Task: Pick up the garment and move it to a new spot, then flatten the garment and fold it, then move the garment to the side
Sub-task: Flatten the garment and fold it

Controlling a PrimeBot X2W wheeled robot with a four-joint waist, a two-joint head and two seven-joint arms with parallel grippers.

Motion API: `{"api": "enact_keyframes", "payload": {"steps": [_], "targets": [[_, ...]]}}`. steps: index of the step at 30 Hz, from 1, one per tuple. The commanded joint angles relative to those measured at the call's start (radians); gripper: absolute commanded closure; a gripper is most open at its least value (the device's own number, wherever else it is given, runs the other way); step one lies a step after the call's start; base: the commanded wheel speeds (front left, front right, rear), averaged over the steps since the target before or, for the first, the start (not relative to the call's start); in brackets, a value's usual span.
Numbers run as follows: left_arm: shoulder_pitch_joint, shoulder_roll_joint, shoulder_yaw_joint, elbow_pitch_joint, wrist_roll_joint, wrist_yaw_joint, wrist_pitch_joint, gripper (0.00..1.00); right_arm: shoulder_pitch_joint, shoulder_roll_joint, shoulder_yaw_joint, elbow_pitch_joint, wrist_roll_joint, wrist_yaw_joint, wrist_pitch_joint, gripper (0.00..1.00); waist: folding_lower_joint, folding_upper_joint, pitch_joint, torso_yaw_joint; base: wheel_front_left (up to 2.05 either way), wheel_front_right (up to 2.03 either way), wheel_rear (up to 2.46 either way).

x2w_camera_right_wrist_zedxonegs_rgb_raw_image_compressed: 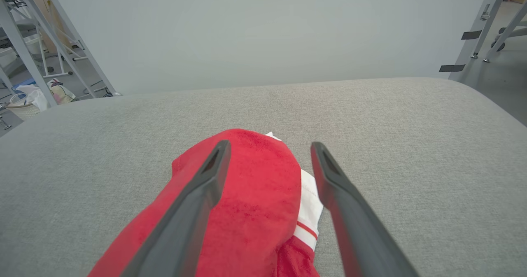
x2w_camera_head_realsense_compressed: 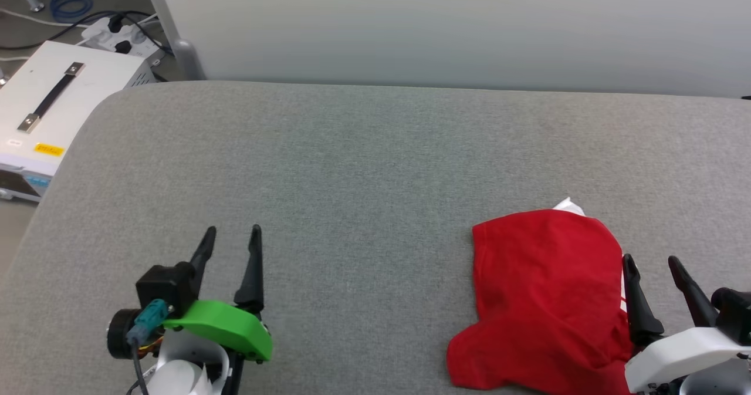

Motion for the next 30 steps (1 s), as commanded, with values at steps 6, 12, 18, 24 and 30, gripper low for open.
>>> {"api": "enact_keyframes", "payload": {"steps": [6, 12, 18, 24, 30], "targets": [[-0.066, -0.007, -0.085, 0.007, 0.012, -0.058, 0.100, 0.00, -0.016, -0.003, 0.051, -0.089, -0.028, -0.001, -0.005, 0.00, 0.0000, -0.0001, 0.018, -0.058, 0.00, 0.00, 0.00], [-0.202, -0.037, -0.187, 0.049, 0.011, -0.145, 0.241, 0.00, -0.034, -0.003, 0.078, -0.132, -0.031, -0.001, 0.000, 0.00, 0.0000, -0.0001, 0.069, -0.107, 0.00, 0.00, 0.00], [-0.375, -0.087, -0.295, 0.121, 0.002, -0.218, 0.374, 0.00, -0.060, -0.003, 0.080, -0.142, -0.021, -0.001, -0.005, 0.00, 0.0000, -0.0001, 0.132, -0.148, 0.00, 0.00, 0.00], [-0.527, -0.114, -0.423, 0.232, -0.023, -0.244, 0.486, 0.00, -0.092, -0.003, 0.089, -0.134, -0.002, -0.001, -0.020, 0.00, 0.0000, -0.0001, 0.188, -0.191, 0.00, 0.00, 0.00], [-0.676, -0.093, -0.597, 0.334, -0.093, -0.246, 0.586, 0.00, -0.118, -0.003, 0.109, -0.110, 0.022, -0.001, -0.044, 0.00, 0.0000, -0.0001, 0.243, -0.228, 0.00, 0.00, 0.00]]}}
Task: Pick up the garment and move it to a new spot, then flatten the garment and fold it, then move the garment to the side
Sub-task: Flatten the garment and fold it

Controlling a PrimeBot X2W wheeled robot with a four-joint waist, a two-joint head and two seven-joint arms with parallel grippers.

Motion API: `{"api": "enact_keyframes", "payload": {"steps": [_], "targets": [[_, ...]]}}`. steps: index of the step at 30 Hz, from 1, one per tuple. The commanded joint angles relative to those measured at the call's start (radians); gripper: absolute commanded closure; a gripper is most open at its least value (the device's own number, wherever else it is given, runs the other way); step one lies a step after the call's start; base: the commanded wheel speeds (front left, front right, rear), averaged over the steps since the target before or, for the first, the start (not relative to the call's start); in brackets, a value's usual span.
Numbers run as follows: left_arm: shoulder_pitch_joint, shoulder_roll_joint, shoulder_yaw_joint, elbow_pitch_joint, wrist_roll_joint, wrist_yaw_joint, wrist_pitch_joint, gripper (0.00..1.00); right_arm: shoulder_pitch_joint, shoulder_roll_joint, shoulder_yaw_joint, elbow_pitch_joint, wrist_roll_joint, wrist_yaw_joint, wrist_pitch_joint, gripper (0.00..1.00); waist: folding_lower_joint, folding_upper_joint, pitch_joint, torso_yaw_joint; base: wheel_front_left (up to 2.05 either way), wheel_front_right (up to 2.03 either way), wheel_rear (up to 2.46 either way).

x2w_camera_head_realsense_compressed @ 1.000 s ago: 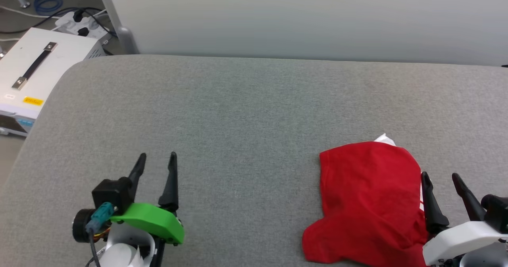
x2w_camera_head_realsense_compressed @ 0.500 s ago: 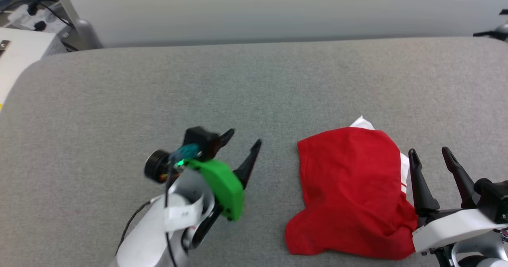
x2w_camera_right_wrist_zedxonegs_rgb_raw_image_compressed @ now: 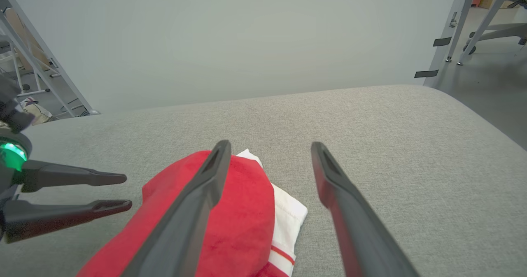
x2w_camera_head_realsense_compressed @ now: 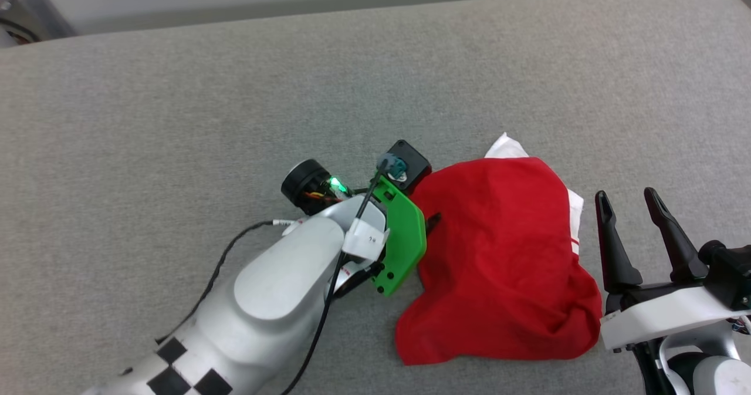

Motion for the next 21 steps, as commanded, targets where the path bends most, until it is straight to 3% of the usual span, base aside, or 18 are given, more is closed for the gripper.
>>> {"api": "enact_keyframes", "payload": {"steps": [1, 11, 17, 18, 19, 20, 21], "targets": [[-0.046, 0.013, -0.032, 0.023, -0.015, -0.003, 0.011, 0.00, -0.019, -0.002, 0.006, 0.009, 0.009, -0.001, -0.016, 0.00, -0.0001, 0.0000, 0.048, -0.043, 0.00, 0.00, 0.00], [-0.212, 0.060, -0.344, 0.150, -0.073, -0.003, 0.121, 0.00, -0.046, -0.002, 0.035, 0.067, 0.062, -0.001, -0.059, 0.00, -0.0001, 0.0000, 0.111, -0.086, 0.00, 0.00, 0.00], [-0.231, 0.052, -0.397, 0.166, -0.101, -0.003, 0.133, 0.00, -0.057, -0.002, 0.041, 0.097, 0.088, -0.001, -0.082, 0.00, -0.0001, 0.0000, 0.126, -0.097, 0.00, 0.00, 0.00], [-0.227, 0.051, -0.400, 0.163, -0.102, -0.003, 0.149, 0.17, -0.059, -0.002, 0.042, 0.101, 0.089, -0.001, -0.084, 0.00, -0.0001, 0.0000, 0.127, -0.098, 0.00, 0.00, 0.00], [-0.220, 0.050, -0.402, 0.155, -0.103, -0.003, 0.167, 0.83, -0.061, -0.002, 0.044, 0.107, 0.091, -0.001, -0.085, 0.00, -0.0001, 0.0000, 0.126, -0.099, 0.00, 0.00, 0.00], [-0.209, 0.048, -0.402, 0.145, -0.094, -0.003, 0.184, 1.00, -0.063, -0.002, 0.045, 0.111, 0.092, -0.001, -0.087, 0.00, -0.0001, 0.0000, 0.125, -0.100, 0.00, 0.00, 0.00], [-0.194, 0.049, -0.403, 0.129, -0.081, -0.003, 0.207, 1.00, -0.065, -0.002, 0.046, 0.115, 0.093, -0.001, -0.087, 0.00, -0.0001, 0.0000, 0.123, -0.100, 0.00, 0.00, 0.00]]}}
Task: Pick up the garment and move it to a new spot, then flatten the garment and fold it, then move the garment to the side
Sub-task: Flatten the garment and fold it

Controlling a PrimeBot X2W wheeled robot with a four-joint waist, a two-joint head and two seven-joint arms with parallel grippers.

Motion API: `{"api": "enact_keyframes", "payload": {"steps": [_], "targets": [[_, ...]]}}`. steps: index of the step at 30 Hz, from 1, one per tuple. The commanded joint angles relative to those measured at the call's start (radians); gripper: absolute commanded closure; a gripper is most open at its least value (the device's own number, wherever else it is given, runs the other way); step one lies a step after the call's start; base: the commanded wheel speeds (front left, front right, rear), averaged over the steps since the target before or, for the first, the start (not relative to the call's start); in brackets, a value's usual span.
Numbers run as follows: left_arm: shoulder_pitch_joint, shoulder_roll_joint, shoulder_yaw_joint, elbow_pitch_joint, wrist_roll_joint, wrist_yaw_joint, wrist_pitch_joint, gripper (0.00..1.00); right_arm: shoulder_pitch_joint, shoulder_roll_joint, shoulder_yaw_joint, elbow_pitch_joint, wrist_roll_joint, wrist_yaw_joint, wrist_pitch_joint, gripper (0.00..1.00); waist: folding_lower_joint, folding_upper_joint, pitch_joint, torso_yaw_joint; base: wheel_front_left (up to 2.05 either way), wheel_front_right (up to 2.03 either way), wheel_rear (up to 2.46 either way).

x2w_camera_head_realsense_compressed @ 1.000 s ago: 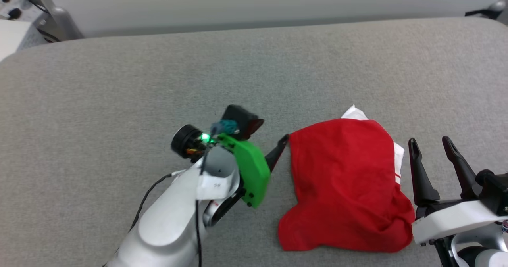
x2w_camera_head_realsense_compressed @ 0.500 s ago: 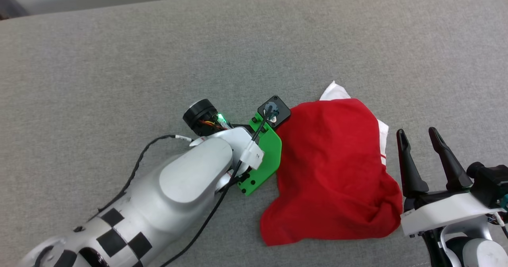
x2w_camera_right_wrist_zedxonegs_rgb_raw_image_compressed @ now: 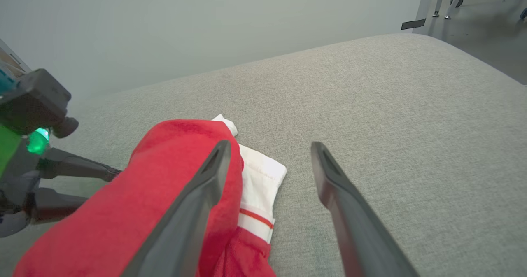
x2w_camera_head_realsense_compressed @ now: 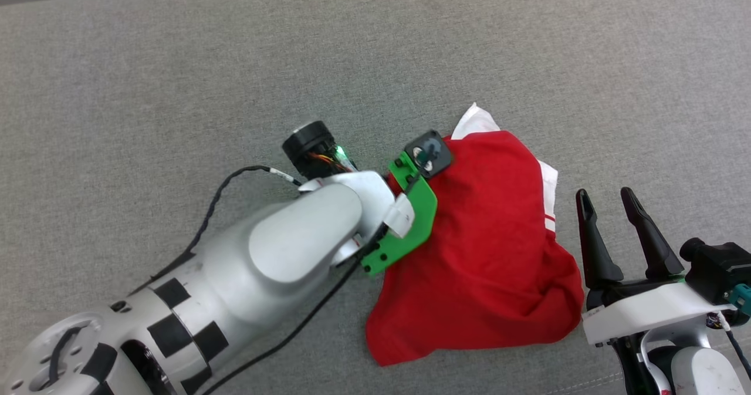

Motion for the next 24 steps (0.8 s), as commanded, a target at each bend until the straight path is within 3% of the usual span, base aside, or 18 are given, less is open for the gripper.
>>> {"api": "enact_keyframes", "payload": {"steps": [1, 5, 9, 13, 20, 24], "targets": [[0.084, 0.004, -0.036, 0.014, 0.013, -0.003, 0.038, 1.00, -0.020, -0.002, 0.000, 0.007, 0.009, -0.001, -0.007, 0.00, -0.0001, 0.0000, -0.006, 0.002, 0.00, 0.00, 0.00], [0.089, 0.028, -0.037, -0.016, 0.022, -0.003, 0.015, 1.00, -0.021, -0.002, -0.014, 0.014, 0.005, -0.001, -0.001, 0.00, -0.0001, 0.0000, -0.026, 0.021, 0.00, 0.00, 0.00], [0.057, 0.066, -0.014, 0.002, 0.000, -0.003, -0.124, 1.00, -0.011, -0.002, -0.041, 0.008, -0.004, -0.001, 0.011, 0.00, -0.0001, 0.0000, -0.064, 0.058, 0.00, 0.00, 0.00], [0.082, 0.121, 0.038, -0.007, -0.015, 0.027, -0.236, 1.00, 0.009, -0.002, -0.072, -0.002, -0.014, -0.001, 0.032, 0.00, -0.0001, 0.0000, -0.110, 0.100, 0.00, 0.00, 0.00], [0.213, 0.268, 0.097, -0.144, -0.053, 0.135, -0.323, 1.00, 0.048, -0.002, -0.116, -0.028, -0.025, -0.001, 0.070, 0.00, -0.0001, 0.0000, -0.181, 0.181, 0.00, 0.00, 0.00], [0.314, 0.362, 0.144, -0.260, -0.102, 0.223, -0.344, 1.00, 0.067, -0.002, -0.130, -0.045, -0.028, -0.001, 0.090, 0.00, -0.0001, 0.0000, -0.207, 0.219, 0.00, 0.00, 0.00]]}}
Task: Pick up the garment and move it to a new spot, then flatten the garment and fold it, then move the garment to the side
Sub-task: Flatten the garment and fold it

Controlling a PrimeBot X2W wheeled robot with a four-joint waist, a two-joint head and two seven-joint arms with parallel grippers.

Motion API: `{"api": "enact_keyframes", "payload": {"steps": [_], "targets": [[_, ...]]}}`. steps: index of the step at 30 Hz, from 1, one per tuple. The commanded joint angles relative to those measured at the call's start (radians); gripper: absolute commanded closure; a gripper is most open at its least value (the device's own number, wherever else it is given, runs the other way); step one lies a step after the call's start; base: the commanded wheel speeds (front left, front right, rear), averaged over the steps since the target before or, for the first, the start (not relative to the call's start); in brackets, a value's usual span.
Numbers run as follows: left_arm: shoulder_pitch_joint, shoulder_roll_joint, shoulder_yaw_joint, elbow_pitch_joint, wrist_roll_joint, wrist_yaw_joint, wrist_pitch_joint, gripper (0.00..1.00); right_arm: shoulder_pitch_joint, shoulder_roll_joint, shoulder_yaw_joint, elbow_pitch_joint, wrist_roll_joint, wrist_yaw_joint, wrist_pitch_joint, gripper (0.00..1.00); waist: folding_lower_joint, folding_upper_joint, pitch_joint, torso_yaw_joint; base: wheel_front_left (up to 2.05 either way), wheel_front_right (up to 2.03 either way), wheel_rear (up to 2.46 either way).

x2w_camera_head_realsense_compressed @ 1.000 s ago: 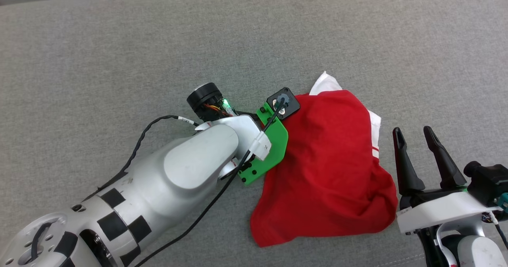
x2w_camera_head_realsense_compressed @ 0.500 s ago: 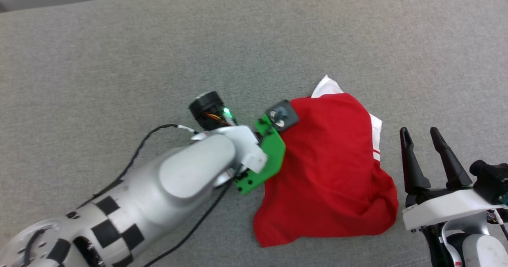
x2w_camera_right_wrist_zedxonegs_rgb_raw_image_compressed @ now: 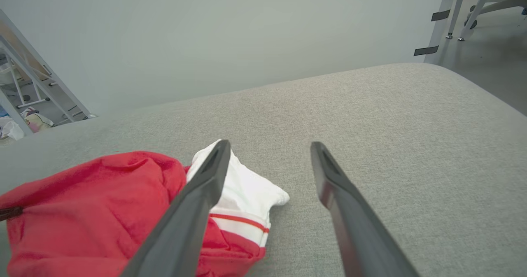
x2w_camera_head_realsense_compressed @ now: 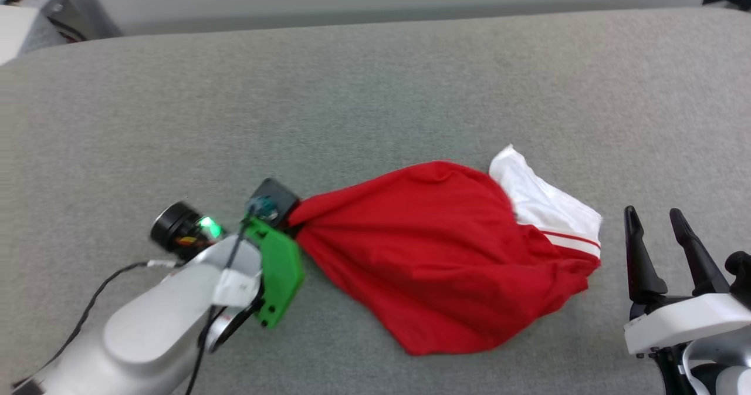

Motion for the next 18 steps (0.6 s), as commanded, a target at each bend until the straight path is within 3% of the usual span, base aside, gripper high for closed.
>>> {"api": "enact_keyframes", "payload": {"steps": [1, 5, 9, 13, 18], "targets": [[0.050, 0.039, 0.020, -0.033, -0.023, 0.040, -0.010, 1.00, 0.016, -0.002, -0.005, -0.008, -0.008, -0.001, 0.006, 0.00, 0.0000, 0.0000, -0.055, 0.059, 0.00, 0.00, 0.00], [0.195, 0.136, 0.090, -0.146, -0.109, 0.161, -0.046, 1.00, 0.038, -0.002, -0.017, -0.020, -0.010, -0.001, 0.023, 0.00, 0.0000, 0.0000, -0.074, 0.083, 0.00, 0.00, 0.00], [0.364, 0.198, 0.154, -0.237, -0.214, 0.270, -0.099, 1.00, 0.055, -0.002, -0.026, -0.029, -0.011, -0.001, 0.039, 0.00, 0.0000, 0.0000, -0.085, 0.102, 0.00, 0.00, 0.00], [0.528, 0.194, 0.190, -0.283, -0.318, 0.339, -0.153, 1.00, 0.064, -0.002, -0.030, -0.035, -0.013, -0.001, 0.051, 0.00, 0.0000, 0.0000, -0.092, 0.112, 0.00, 0.00, 0.00], [0.682, 0.135, 0.204, -0.265, -0.425, 0.353, -0.201, 1.00, 0.068, -0.002, -0.024, -0.038, -0.022, -0.001, 0.063, 0.00, 0.0000, 0.0000, -0.110, 0.110, 0.00, 0.00, 0.00]]}}
